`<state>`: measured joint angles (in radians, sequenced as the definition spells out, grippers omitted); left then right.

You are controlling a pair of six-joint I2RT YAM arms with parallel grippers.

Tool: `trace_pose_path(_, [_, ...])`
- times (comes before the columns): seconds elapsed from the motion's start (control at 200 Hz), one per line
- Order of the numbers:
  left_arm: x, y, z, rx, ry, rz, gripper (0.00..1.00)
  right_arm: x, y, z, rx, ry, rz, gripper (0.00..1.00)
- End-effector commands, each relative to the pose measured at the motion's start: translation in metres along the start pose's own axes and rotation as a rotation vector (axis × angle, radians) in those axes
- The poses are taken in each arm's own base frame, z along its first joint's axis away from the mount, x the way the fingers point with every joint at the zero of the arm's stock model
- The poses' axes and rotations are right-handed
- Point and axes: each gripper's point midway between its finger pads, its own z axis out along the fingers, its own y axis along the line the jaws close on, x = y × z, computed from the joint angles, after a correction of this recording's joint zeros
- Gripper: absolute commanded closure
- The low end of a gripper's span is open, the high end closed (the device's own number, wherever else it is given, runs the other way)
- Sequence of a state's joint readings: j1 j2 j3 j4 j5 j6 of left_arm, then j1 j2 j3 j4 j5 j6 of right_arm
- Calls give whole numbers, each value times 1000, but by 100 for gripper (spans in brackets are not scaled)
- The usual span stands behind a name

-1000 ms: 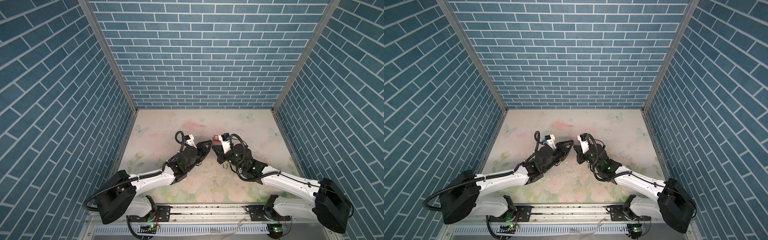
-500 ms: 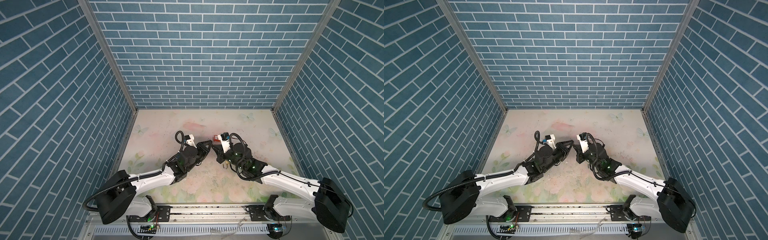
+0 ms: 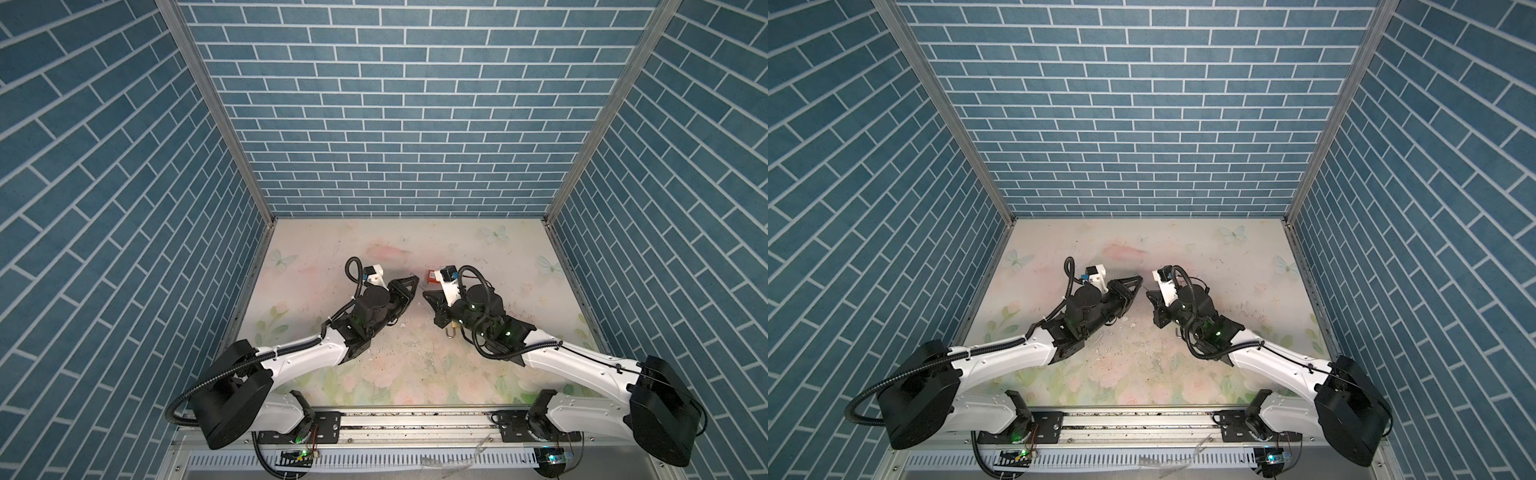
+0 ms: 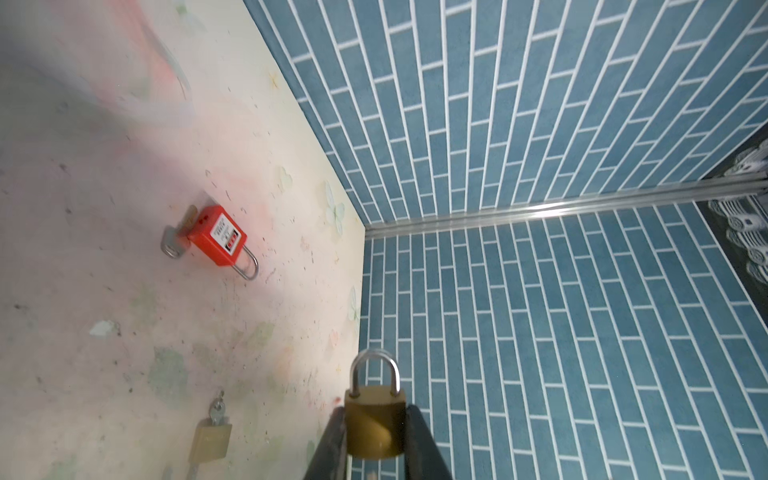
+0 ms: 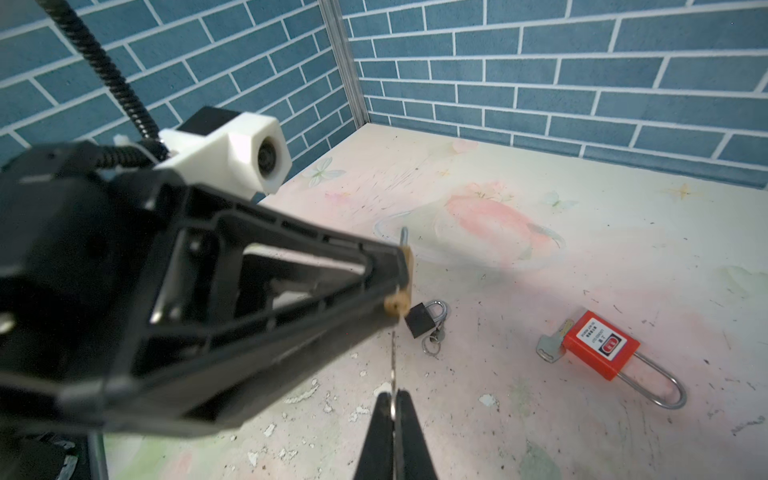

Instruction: Lock with the key

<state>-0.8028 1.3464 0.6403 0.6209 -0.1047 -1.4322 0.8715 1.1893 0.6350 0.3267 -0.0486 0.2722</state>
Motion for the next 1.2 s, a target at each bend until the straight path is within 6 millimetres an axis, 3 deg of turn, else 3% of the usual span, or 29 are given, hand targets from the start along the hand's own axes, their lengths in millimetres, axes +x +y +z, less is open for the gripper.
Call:
trace_pose_path(0.0, [-32, -14, -3, 36, -116, -8, 100, 14, -1, -11, -6, 20, 13, 100])
trace_pose_path(0.135, [-55, -19, -10, 36, -188, 0, 100, 33, -7, -25, 14, 23, 78, 100])
trace_pose_path(0.3, [-44, -9, -8, -101, -99, 170, 100, 46, -17, -44, 69, 45, 157, 100])
trace_pose_path(0.465, [-2, 28, -11, -357, 139, 417, 100, 69, -28, -62, 131, 155, 245, 100])
trace_pose_path(0.595, [48, 60, -28, -487, 311, 588, 100, 91, -28, -76, 141, 257, 321, 100])
trace_pose_path(0.72, [95, 93, -44, -571, 466, 676, 100, 109, -24, -86, 132, 323, 383, 100])
trace_pose_path(0.87, [137, 125, -57, -640, 575, 745, 100, 122, -20, -90, 110, 353, 434, 100])
trace_pose_path(1.005, [156, 151, -61, -691, 629, 758, 100, 133, -19, -89, 104, 374, 457, 100])
trace_pose_path(1.195, [161, 172, -60, -739, 662, 783, 100, 140, -19, -88, 107, 398, 462, 100])
